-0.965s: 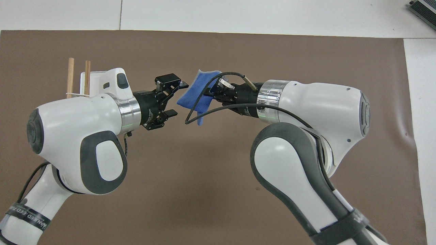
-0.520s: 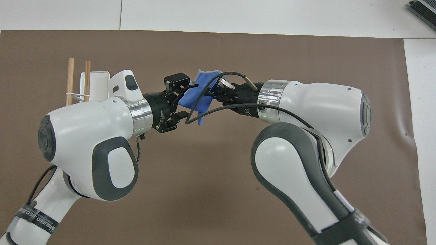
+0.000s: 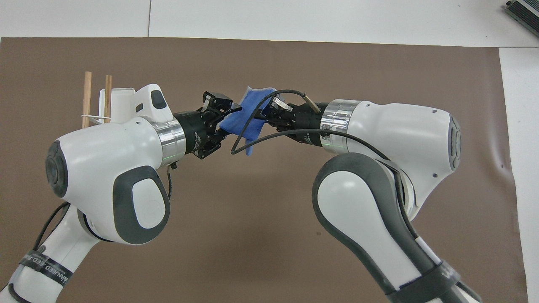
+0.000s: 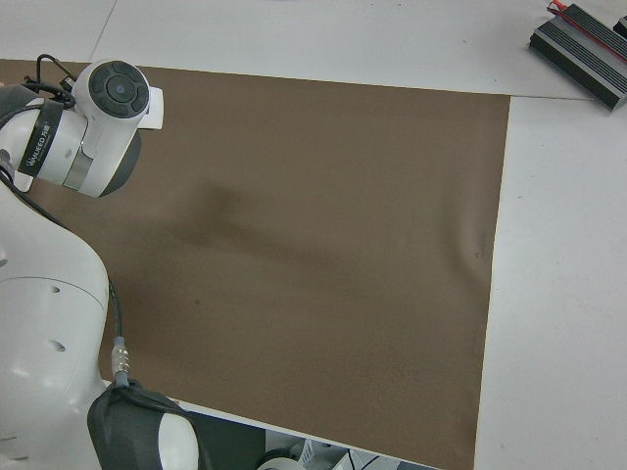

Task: Right arm passes towel to left arm to hang
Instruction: 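Close the left gripper on the towel held by the right gripper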

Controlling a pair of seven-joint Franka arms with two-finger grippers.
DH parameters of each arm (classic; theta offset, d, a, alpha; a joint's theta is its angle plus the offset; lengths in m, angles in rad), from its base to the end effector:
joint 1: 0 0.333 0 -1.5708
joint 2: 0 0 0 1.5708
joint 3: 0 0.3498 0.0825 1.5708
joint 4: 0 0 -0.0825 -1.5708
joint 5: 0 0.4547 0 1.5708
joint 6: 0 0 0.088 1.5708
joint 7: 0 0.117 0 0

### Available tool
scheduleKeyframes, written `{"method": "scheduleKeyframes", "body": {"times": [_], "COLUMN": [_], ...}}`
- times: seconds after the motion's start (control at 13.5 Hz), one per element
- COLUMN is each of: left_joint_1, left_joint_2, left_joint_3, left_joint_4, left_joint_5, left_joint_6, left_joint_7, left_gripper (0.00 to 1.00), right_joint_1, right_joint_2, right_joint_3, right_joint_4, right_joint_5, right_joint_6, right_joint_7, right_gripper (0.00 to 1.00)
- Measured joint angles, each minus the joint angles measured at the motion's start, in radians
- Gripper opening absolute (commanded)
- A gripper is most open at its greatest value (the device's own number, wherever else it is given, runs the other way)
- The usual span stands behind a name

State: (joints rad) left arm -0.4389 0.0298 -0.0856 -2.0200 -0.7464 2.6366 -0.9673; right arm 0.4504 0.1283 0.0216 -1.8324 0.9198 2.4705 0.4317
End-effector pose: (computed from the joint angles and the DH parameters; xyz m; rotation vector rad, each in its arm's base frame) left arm 0.5871 -0.3231 0.4904 2.0816 1.1369 0.0502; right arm 0.6339 0.3263 0.5151 -2.1865 0.6261 -0.1193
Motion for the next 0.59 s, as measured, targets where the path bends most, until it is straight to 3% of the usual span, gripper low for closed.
{"method": "scheduleKeyframes", "body": {"times": [0.15,0.37,0.59], "left_joint_1": [0.0,0.0,0.0], "left_joint_2": [0.0,0.001,0.001], "left_joint_3": [0.0,0.0,0.0], "left_joint_4": [0.0,0.0,0.0], "left_joint_5": [0.0,0.0,0.0], "left_joint_6": [0.0,0.0,0.0], "left_joint_7": [0.0,0.003,0.005], "left_gripper": [0.18,0.0,0.0], "right_joint_1": [-0.001,-0.001,-0.001], "right_joint_2": [-0.001,-0.002,-0.004], "right_joint_3": [-0.001,-0.002,-0.002], "right_joint_4": [-0.003,-0.004,-0.007], "right_joint_5": [0.0,0.0,0.0], "right_joint_6": [0.0,0.0,0.0], "right_joint_7": [0.0,0.0,0.0], "right_gripper": [0.0,0.0,0.0]}}
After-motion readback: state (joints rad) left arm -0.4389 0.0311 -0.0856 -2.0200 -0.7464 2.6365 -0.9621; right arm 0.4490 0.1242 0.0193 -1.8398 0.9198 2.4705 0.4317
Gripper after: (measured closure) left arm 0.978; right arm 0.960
